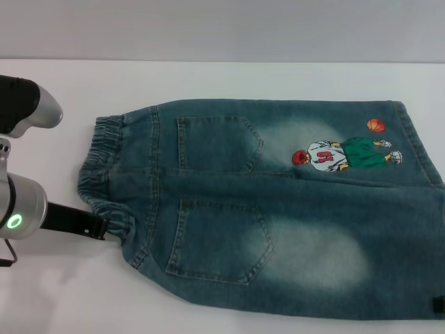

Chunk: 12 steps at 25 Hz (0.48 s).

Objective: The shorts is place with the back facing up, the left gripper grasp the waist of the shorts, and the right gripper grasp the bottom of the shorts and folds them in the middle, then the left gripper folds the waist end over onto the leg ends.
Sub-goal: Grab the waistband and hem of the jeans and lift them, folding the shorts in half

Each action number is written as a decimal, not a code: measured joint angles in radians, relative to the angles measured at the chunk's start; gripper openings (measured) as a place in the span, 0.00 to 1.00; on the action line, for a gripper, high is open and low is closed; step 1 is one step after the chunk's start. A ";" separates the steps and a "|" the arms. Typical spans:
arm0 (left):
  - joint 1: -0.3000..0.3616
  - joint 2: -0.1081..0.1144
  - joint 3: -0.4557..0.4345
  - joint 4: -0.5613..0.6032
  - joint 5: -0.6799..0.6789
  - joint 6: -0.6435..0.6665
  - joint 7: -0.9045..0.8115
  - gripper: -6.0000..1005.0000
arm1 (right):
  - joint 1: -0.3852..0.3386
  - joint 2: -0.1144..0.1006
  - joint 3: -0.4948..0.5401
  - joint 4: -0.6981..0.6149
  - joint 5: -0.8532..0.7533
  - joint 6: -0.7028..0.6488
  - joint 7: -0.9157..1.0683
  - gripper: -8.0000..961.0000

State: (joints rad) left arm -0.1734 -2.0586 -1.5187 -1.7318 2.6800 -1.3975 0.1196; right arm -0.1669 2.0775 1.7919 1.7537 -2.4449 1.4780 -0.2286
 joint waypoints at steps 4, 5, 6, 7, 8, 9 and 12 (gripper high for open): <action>-0.001 0.000 0.000 0.000 0.000 0.000 0.001 0.05 | 0.004 0.000 0.000 -0.012 0.001 -0.010 0.000 0.70; -0.001 0.000 0.000 0.000 0.000 0.000 0.001 0.05 | 0.004 -0.001 0.000 -0.013 0.001 -0.011 0.000 0.69; -0.001 0.000 0.000 0.000 0.000 0.000 0.001 0.05 | 0.005 -0.001 0.000 -0.013 0.001 -0.012 0.000 0.69; -0.001 0.000 0.000 0.000 0.000 0.000 0.001 0.05 | 0.006 -0.001 0.000 -0.014 0.001 -0.012 -0.001 0.69; -0.001 0.000 0.000 0.000 -0.001 0.000 0.001 0.05 | 0.007 0.000 -0.001 -0.015 0.001 -0.012 -0.002 0.68; -0.001 0.001 0.000 0.000 -0.001 0.000 0.001 0.05 | 0.008 0.000 -0.001 -0.015 0.001 -0.013 -0.003 0.68; -0.001 0.002 0.000 0.000 -0.002 0.000 0.001 0.05 | 0.008 -0.001 -0.005 -0.012 0.000 -0.012 -0.007 0.67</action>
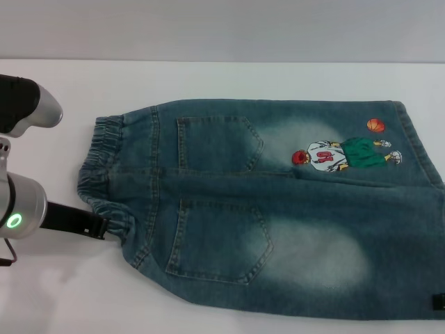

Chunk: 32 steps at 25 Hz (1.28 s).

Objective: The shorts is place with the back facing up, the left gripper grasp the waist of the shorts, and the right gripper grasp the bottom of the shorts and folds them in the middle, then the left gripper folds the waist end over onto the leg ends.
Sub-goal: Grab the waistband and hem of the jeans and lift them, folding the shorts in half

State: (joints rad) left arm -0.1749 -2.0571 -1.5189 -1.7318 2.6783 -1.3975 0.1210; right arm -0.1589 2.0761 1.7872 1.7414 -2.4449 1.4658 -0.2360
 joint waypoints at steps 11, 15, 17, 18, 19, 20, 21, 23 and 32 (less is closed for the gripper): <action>0.000 0.002 -0.003 0.000 0.002 0.000 0.002 0.05 | 0.006 -0.002 -0.004 0.005 0.009 0.024 -0.053 0.36; 0.000 0.002 -0.004 0.000 0.003 0.000 0.002 0.05 | 0.011 -0.002 -0.008 0.023 0.010 0.028 -0.064 0.28; 0.000 0.002 -0.007 0.000 0.003 0.000 0.003 0.05 | 0.015 -0.001 -0.012 0.027 0.010 0.031 -0.066 0.24; 0.000 0.002 -0.011 0.000 0.002 0.000 0.003 0.05 | 0.018 -0.001 -0.016 0.027 0.010 0.033 -0.066 0.22; 0.000 0.002 -0.011 0.000 0.002 0.000 0.003 0.05 | 0.021 -0.002 -0.021 0.027 0.011 0.034 -0.066 0.20; 0.002 0.001 -0.014 0.000 0.001 0.001 0.003 0.05 | 0.023 -0.002 -0.025 0.027 0.011 0.035 -0.066 0.19; 0.003 0.001 -0.015 0.000 0.001 0.003 0.003 0.05 | 0.025 -0.002 -0.029 0.027 0.011 0.036 -0.067 0.17; 0.004 0.001 -0.015 0.000 0.000 0.006 0.003 0.05 | 0.029 -0.002 -0.032 0.028 0.012 0.036 -0.069 0.13; 0.010 -0.002 -0.028 0.000 -0.001 0.021 0.002 0.05 | 0.017 0.000 -0.013 0.102 0.072 -0.008 -0.105 0.05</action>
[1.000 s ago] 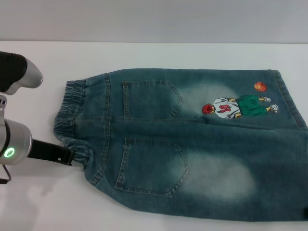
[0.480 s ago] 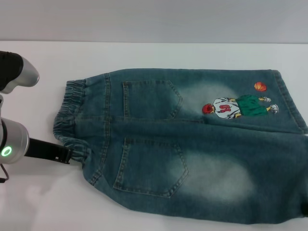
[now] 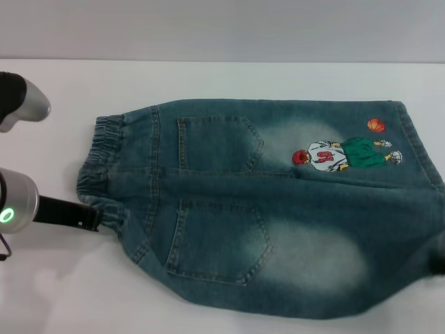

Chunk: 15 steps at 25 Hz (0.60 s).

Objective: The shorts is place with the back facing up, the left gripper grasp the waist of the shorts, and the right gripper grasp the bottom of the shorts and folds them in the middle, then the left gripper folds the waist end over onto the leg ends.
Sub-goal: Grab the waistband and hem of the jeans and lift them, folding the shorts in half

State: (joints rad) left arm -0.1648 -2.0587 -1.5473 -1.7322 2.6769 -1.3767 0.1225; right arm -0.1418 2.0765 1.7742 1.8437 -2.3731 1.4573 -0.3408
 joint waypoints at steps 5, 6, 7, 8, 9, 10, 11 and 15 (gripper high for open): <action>0.009 0.000 -0.011 -0.004 -0.002 0.045 -0.002 0.05 | -0.012 0.001 0.032 0.036 0.029 -0.102 -0.065 0.06; 0.011 0.000 -0.012 -0.004 -0.003 0.063 -0.002 0.05 | -0.012 0.001 0.038 0.037 0.043 -0.120 -0.079 0.06; 0.014 0.000 -0.013 -0.006 -0.004 0.096 -0.002 0.05 | -0.013 0.001 0.048 0.036 0.065 -0.146 -0.101 0.06; 0.015 0.000 -0.013 -0.006 -0.004 0.112 -0.002 0.05 | -0.013 0.002 0.056 0.034 0.085 -0.169 -0.120 0.07; 0.016 0.000 -0.013 -0.006 -0.004 0.129 -0.002 0.05 | -0.015 0.002 0.063 0.032 0.102 -0.192 -0.138 0.07; 0.016 0.000 -0.013 -0.006 -0.004 0.129 -0.002 0.05 | -0.017 0.003 0.068 0.029 0.118 -0.217 -0.155 0.07; 0.017 0.000 -0.013 -0.004 -0.004 0.146 -0.002 0.05 | -0.018 0.003 0.073 0.025 0.134 -0.241 -0.171 0.07; 0.027 0.000 -0.013 0.004 -0.017 0.228 -0.004 0.05 | -0.023 0.004 0.078 -0.017 0.195 -0.372 -0.244 0.08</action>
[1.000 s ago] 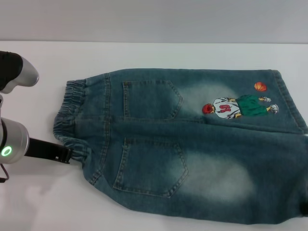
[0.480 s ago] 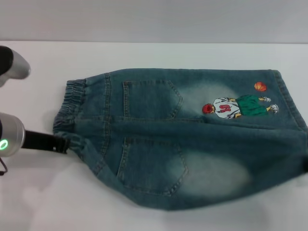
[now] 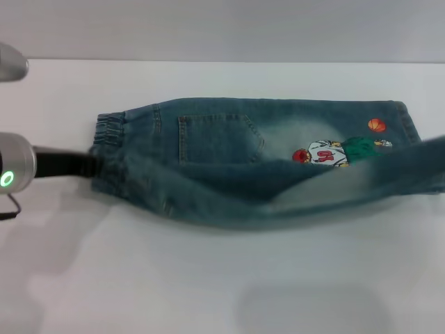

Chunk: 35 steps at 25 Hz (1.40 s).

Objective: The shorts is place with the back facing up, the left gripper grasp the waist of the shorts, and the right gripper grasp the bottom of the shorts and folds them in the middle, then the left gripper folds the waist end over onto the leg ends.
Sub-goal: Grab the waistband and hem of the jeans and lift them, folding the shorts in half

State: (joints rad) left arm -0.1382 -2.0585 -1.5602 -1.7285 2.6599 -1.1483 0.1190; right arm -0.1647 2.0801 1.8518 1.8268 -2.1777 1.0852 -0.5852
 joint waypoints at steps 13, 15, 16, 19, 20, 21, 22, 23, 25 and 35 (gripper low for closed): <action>0.020 0.000 0.018 0.109 -0.145 0.354 0.065 0.07 | 0.054 -0.003 0.005 -0.295 0.290 -0.234 -0.246 0.10; 0.014 0.000 0.022 0.147 -0.177 0.418 0.088 0.08 | 0.078 -0.003 0.018 -0.360 0.343 -0.253 -0.300 0.11; 0.011 0.000 0.023 0.161 -0.191 0.439 0.098 0.08 | 0.092 -0.003 0.028 -0.393 0.368 -0.258 -0.326 0.11; 0.003 0.000 0.023 0.198 -0.238 0.490 0.133 0.09 | 0.128 -0.002 0.064 -0.475 0.439 -0.267 -0.395 0.12; 0.003 0.000 0.023 0.200 -0.242 0.496 0.136 0.10 | 0.138 -0.002 0.080 -0.501 0.460 -0.271 -0.417 0.12; 0.002 0.000 0.023 0.208 -0.250 0.512 0.142 0.10 | 0.149 -0.002 0.095 -0.526 0.481 -0.275 -0.440 0.12; 0.002 0.000 0.023 0.215 -0.253 0.527 0.144 0.11 | 0.160 -0.002 0.109 -0.550 0.500 -0.280 -0.464 0.12; -0.001 0.000 0.023 0.222 -0.253 0.539 0.145 0.11 | 0.171 -0.003 0.125 -0.572 0.515 -0.283 -0.482 0.12; -0.006 0.000 0.023 0.235 -0.254 0.558 0.145 0.12 | 0.191 -0.003 0.154 -0.608 0.531 -0.290 -0.510 0.13; -0.042 0.000 0.055 0.318 -0.265 0.670 0.199 0.16 | 0.314 -0.007 0.265 -0.820 0.653 -0.294 -0.745 0.15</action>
State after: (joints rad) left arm -0.1805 -2.0587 -1.5053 -1.4104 2.3952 -0.4786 0.3180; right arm 0.1497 2.0736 2.1169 1.0068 -1.5246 0.7913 -1.3301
